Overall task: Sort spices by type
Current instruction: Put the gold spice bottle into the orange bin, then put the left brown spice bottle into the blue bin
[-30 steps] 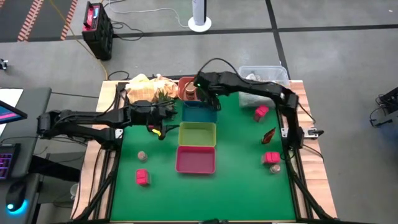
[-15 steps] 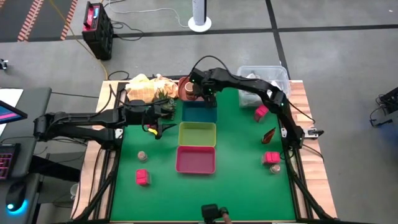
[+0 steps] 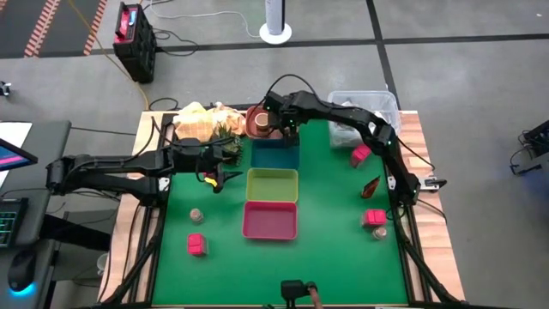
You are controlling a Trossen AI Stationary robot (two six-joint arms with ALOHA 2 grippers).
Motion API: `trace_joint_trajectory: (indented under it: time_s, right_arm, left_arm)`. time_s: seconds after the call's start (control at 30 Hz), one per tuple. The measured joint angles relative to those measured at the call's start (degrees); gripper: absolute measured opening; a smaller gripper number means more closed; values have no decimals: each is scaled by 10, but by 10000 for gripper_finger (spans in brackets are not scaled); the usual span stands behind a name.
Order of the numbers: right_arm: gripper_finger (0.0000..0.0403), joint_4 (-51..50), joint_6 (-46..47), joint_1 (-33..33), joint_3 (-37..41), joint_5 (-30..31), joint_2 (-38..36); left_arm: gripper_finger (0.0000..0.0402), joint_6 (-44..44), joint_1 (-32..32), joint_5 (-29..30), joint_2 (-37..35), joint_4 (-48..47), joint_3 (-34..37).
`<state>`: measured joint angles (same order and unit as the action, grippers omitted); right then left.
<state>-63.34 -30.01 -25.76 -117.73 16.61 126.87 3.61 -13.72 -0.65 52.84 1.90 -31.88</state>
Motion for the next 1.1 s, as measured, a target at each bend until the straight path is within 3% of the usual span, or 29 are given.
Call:
trace_joint_trajectory:
  time_s: [0.17, 0.4, 0.57, 0.7, 0.83, 1.1]
  right_arm:
    - [354, -1, 1, 1, 0, 0, -1]
    - [359, -20, 46, 2, 0, -1, -54]
    - [360, -32, 103, 12, 0, -4, -110]
    - [360, -41, 163, 46, 14, -54, -150]
    - [360, 14, 197, 110, 98, -75, -203]
    - [339, 237, 330, 260, 371, -46, -374]
  left_arm:
    - [290, -1, 0, -1, 0, 0, 0]
    - [290, -39, 0, -1, -24, -41, -1]
    - [290, -66, 0, -1, -38, -129, -25]
    - [290, -91, 10, -1, -38, -223, -53]
    - [290, -110, 31, -1, -38, -261, -66]
    - [290, -105, 101, 42, -38, -290, -88]
